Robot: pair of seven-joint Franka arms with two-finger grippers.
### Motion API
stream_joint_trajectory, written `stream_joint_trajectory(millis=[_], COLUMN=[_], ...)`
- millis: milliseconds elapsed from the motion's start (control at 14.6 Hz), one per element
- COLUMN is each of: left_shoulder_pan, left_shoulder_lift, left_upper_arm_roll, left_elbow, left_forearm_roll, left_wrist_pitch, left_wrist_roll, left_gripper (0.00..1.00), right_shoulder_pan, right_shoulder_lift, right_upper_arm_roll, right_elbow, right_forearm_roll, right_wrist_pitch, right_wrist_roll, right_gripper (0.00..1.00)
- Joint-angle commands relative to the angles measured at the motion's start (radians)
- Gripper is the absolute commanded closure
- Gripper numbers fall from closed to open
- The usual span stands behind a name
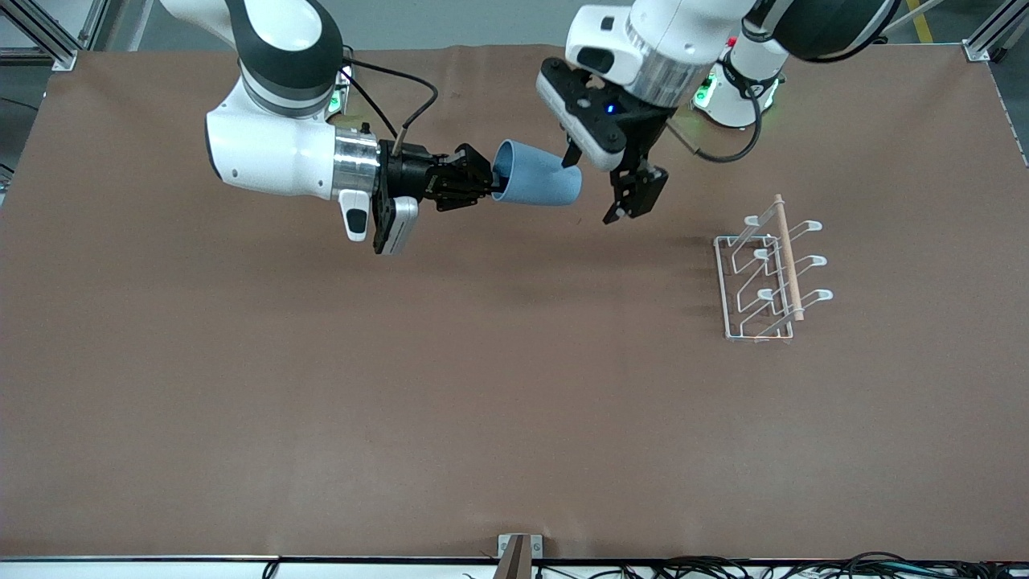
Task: Hang cup on cup holder
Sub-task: 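Carry the cup forward while the left gripper reaches toward it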
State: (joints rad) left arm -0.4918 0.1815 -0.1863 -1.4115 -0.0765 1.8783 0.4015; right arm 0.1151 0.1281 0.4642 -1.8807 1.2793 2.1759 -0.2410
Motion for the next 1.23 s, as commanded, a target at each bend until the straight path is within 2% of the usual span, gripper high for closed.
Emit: stream_joint_trajectory(millis=[0, 274, 479, 1163], left_shoulder_pan=[-0.008, -0.005, 0.005, 0.002], left_shoulder_lift=[0.021, 0.003, -0.010, 0.061], left_upper_arm_roll=[-0.002, -0.019, -0.021, -0.018], left_elbow=[0.026, 0.028, 0.029, 0.026], left_forearm_roll=[-0.026, -0.113, -0.164, -0.209], left_wrist_pitch=[-0.010, -0.093, -0.157, -0.079], left_wrist_roll=[0.023, 0.026, 0.098, 0.298], left_gripper=[0.00, 0.00, 0.00, 0.00], right_shoulder_pan=[-0.014, -0.012, -0.009, -0.006], right_shoulder_lift=[-0.010, -0.010, -0.010, -0.010], right_upper_arm_roll=[0.011, 0.011, 0.011, 0.010], right_elbow=[-0.014, -0.014, -0.014, -0.017], right_forearm_roll=[0.035, 0.038, 0.038, 0.037], right_wrist_pitch=[-0.016, -0.014, -0.014, -0.013], right_wrist_roll=[-0.021, -0.018, -0.015, -0.024], right_gripper=[0.98, 0.97, 0.97, 0.95])
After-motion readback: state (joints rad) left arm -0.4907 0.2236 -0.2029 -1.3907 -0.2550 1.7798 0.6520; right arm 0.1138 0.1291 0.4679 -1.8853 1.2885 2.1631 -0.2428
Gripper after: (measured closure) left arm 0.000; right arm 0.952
